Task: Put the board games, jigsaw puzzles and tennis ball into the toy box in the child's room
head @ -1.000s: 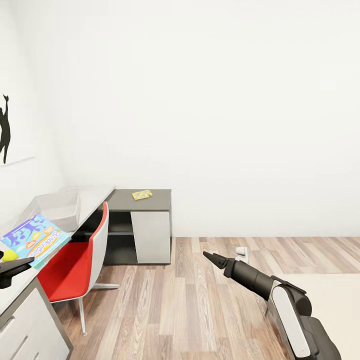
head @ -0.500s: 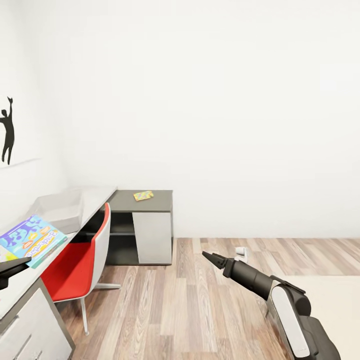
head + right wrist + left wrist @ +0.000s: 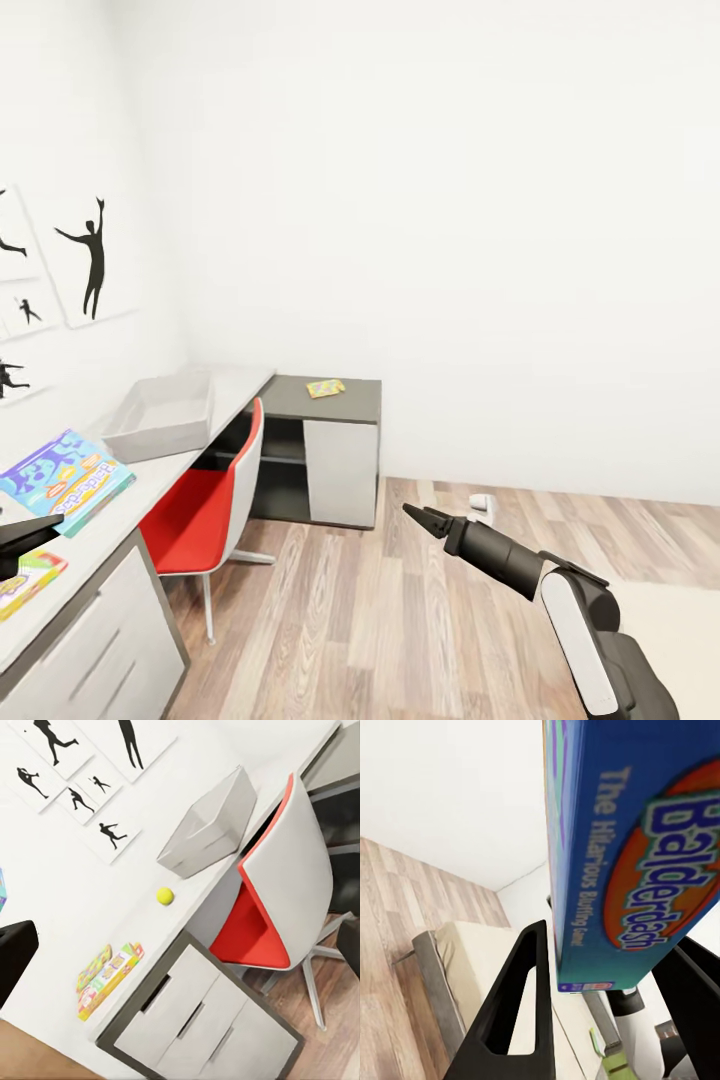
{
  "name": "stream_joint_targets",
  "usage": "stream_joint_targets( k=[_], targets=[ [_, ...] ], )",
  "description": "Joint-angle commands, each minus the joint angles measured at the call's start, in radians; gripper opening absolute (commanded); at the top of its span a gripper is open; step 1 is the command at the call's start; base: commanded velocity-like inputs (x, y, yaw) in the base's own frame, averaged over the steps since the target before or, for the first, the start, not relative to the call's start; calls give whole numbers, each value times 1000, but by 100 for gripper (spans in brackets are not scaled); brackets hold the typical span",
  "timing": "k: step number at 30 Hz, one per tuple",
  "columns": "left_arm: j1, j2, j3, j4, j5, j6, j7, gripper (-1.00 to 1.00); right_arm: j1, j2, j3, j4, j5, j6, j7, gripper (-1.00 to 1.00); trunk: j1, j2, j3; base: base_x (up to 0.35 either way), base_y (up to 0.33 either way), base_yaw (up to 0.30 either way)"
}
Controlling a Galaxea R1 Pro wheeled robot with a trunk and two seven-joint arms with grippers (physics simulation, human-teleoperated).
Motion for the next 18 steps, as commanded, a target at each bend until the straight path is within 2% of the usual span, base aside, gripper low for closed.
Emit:
stream_joint_targets(
  k=[1, 4, 14, 18],
  targets=[
    [-1, 0, -1, 0, 0, 10, -4, -100, -1, 0, -1, -1, -4, 6, 1, 100, 0, -1, -2, 47, 0, 180],
    [-1, -2, 0, 0, 1, 10, -4, -100, -1, -1, -1, -1, -3, 5, 3, 100, 0, -1, -2, 195, 0, 74],
    [-1, -2, 0, 2, 0, 10, -4, -100, -1, 0, -2, -1, -3, -13, 4, 100, 0, -1, -2, 325, 0, 9],
    [-1, -4, 1, 2, 0, 10, -4, -100, -1, 1, 0, -2, -3, -14, 3, 100, 0, -1, -2, 330, 0, 187]
  ],
)
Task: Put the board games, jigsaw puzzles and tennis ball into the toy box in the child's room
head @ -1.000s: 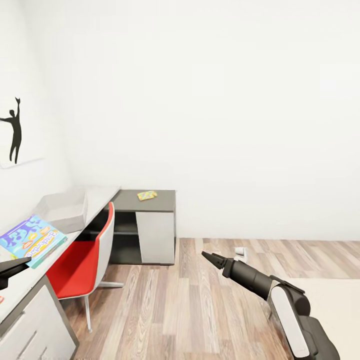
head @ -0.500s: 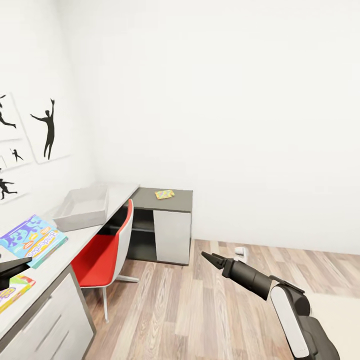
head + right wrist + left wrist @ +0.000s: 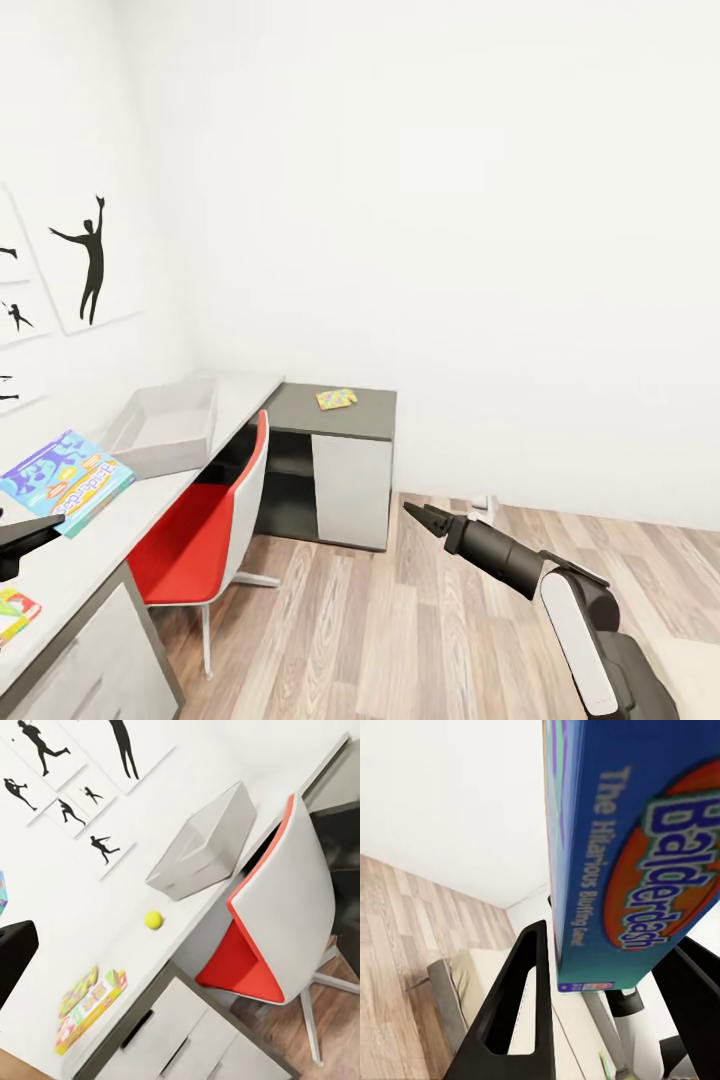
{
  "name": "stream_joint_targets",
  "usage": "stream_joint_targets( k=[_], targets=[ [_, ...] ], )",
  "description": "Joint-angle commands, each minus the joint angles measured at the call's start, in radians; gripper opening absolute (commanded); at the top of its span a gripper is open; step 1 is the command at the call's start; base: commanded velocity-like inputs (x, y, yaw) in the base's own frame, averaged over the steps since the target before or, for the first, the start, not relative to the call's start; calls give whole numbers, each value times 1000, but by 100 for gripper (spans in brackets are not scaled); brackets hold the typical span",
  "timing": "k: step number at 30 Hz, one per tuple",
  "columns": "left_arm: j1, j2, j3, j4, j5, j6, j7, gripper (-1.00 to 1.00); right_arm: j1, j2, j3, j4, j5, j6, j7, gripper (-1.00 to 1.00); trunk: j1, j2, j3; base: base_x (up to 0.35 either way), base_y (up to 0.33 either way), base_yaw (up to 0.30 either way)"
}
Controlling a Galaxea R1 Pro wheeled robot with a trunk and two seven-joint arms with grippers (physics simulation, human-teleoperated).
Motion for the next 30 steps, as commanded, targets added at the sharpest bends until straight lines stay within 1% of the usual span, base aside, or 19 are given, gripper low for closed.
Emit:
stream_joint_targets(
  k=[1, 5, 12, 14, 16, 17, 21, 24, 30],
  targets=[
    [-1, 0, -1, 0, 1, 10, -4, -100, -1, 0, -1, -1, -4, 6, 1, 100, 1, -1, -2, 330, -13, 237],
    [-1, -1, -1, 0, -1, 9, -4, -100, -1, -1, -1, -1, -4, 6, 3, 100, 1, -1, -2, 330, -48, 114],
    [-1, -3, -1, 0, -1, 9, -4, -100, 1, -3, -5, -5, -5, 11, 6, 100, 1, -1, -2, 330, -92, 11],
    [-1, -4, -1, 0, -1, 9, -4, -100, 5, -5, -10, -45, -8, 23, 7, 100, 1, -1, -2, 330, -109, 1],
    [-1, -4, -1, 0, -1, 9, -4, -100, 13, -5, -18, -70, -14, 51, 11, 100, 1, -1, -2, 330, -113, 0],
    [-1, -4, -1, 0, -1, 9, -4, -100, 16, -6, -31, -78, -16, 75, 13, 100, 1, -1, -2, 330, -115, 0],
    [-1, -4, -1, 0, -1, 8, -4, -100, 18, -6, -60, -84, -18, 93, 15, 100, 1, -1, -2, 330, -115, 12],
    [-1, -4, -1, 0, -1, 7, -4, -100, 19, -5, -69, -86, -19, 96, 16, 100, 1, -1, -2, 330, -71, 161],
    [-1, -3, 0, 0, 0, 8, -4, -100, 19, -5, -66, -87, -21, 96, 16, 100, 1, -1, -2, 305, -20, 263]
  ],
)
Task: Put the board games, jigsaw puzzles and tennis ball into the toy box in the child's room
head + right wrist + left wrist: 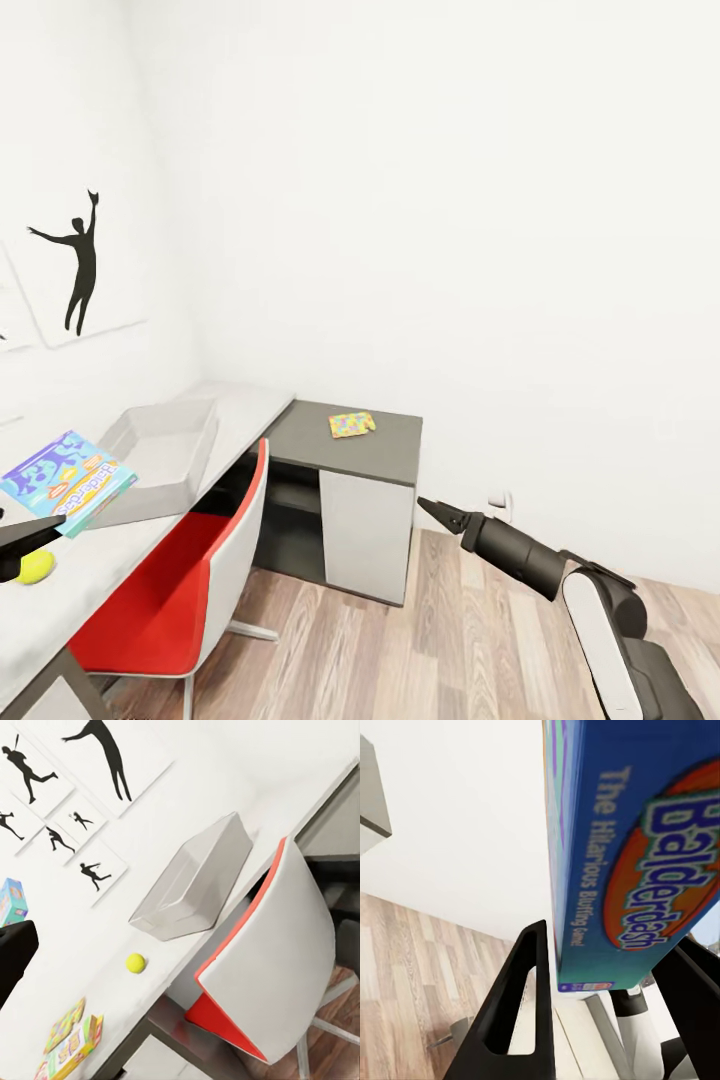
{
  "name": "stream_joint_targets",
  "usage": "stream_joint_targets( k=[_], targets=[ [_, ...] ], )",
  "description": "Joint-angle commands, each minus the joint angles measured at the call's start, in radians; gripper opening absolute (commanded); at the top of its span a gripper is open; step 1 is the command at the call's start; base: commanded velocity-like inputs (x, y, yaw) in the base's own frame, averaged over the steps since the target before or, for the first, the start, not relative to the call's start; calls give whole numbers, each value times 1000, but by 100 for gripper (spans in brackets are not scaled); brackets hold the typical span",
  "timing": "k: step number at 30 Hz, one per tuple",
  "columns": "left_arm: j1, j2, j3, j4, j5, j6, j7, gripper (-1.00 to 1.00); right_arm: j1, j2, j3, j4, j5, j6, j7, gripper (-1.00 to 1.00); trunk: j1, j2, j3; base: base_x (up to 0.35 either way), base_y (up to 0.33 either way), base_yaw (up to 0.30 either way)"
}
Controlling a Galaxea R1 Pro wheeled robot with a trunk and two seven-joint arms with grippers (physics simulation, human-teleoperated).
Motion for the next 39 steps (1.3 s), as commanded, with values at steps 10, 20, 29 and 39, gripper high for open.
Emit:
stream_joint_targets(
  k=[10, 20, 29, 39],
  targets=[
    [-2, 0, -1, -4, 1, 10, -4, -100, -2, 1, 1, -1, 6, 3, 2, 100, -30, 55, 23, 50, -9, 290],
    [-2, -1, -1, -10, 0, 10, -4, -100, -2, 2, 1, 1, 11, 1, 5, 100, -68, 125, 55, 1, 0, 292],
    [-2, -1, -5, -11, 0, 10, -4, -100, -2, 1, -5, 7, 13, -1, 4, 100, -103, 188, 83, 0, 0, 292],
    [-2, -13, -7, -17, -5, -4, -4, -100, -2, 2, -8, 17, 15, -4, 2, 100, -111, 202, 89, 3, -1, 103]
  ],
)
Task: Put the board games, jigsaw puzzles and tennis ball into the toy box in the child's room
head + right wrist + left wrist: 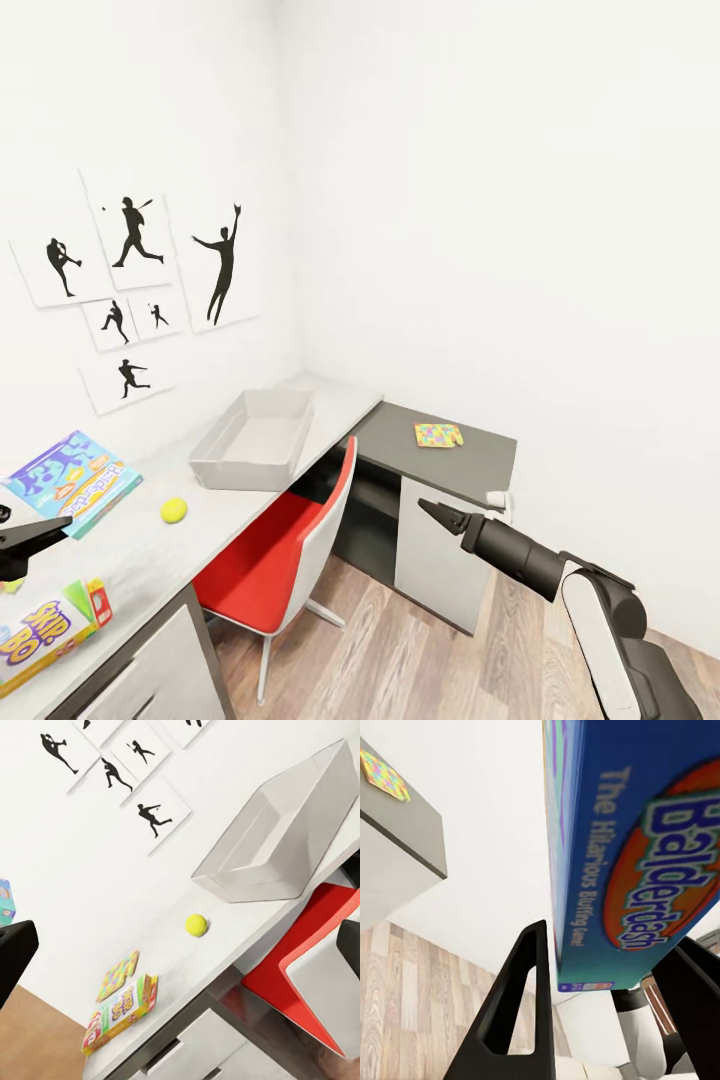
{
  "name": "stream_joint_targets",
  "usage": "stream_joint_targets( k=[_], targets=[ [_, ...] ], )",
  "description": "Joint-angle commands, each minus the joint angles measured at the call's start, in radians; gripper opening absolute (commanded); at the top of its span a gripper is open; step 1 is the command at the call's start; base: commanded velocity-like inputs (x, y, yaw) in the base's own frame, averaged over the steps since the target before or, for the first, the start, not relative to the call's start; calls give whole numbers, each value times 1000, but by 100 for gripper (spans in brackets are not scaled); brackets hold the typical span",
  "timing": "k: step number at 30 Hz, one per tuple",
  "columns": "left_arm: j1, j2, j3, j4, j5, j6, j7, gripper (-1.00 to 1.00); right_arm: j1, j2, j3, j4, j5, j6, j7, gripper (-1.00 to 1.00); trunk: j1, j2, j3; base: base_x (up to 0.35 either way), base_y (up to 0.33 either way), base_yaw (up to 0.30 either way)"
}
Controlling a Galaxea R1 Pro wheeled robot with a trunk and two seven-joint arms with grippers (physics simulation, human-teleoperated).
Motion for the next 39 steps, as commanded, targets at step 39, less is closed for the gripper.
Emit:
stream_joint_targets(
  k=[39],
  targets=[
    [8, -102, -1, -12, 14, 22, 50, -100, 1, 11, -9, -4, -4, 6, -1, 100, 0, -2, -3, 56, -56, 3]
  ],
)
